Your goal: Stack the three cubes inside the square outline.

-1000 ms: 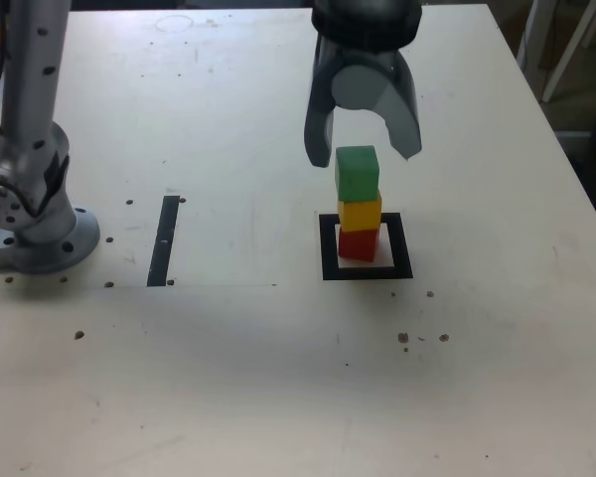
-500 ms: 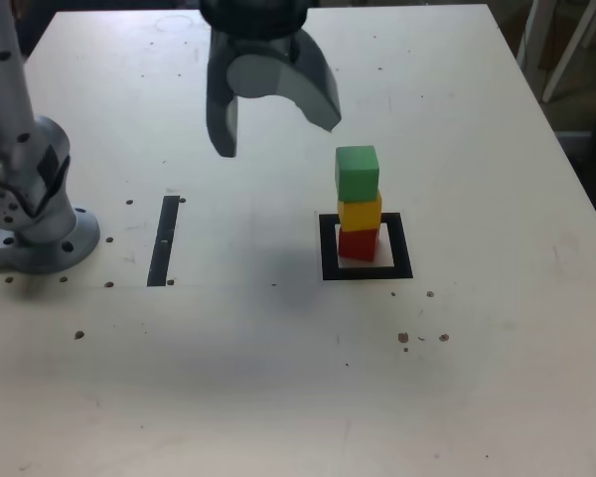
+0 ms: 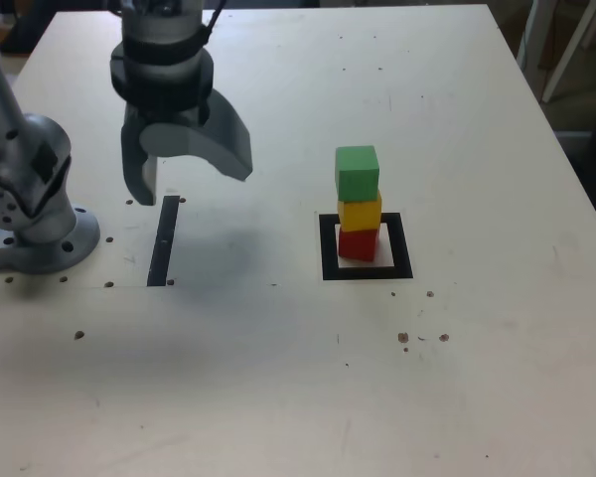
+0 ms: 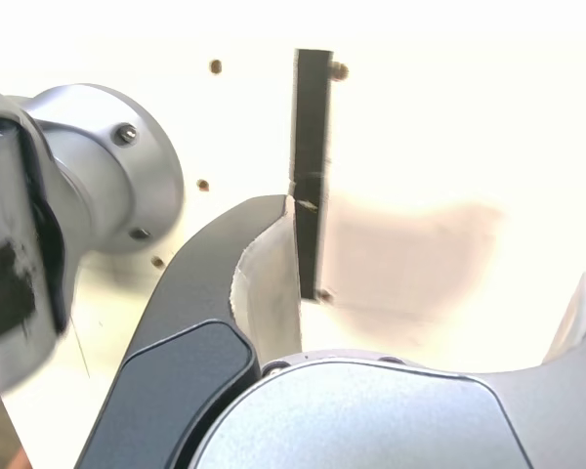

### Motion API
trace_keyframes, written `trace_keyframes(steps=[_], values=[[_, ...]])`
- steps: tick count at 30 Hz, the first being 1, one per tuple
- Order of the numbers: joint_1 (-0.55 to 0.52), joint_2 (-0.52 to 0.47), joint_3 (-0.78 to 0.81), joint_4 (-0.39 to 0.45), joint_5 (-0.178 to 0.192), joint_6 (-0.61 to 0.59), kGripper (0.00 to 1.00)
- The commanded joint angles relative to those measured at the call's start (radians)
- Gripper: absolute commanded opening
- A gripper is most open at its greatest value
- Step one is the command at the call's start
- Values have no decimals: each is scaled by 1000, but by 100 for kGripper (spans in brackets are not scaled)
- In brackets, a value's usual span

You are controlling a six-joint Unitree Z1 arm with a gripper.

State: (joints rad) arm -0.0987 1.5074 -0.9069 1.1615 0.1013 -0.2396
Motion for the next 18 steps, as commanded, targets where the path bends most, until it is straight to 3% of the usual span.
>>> trace_keyframes(steps=[1,8,18], values=[[-2,-9,87,-35,0,-6,99],[-2,-13,221,-144,-10,-14,99],[-21,-18,220,-153,-20,-9,99]])
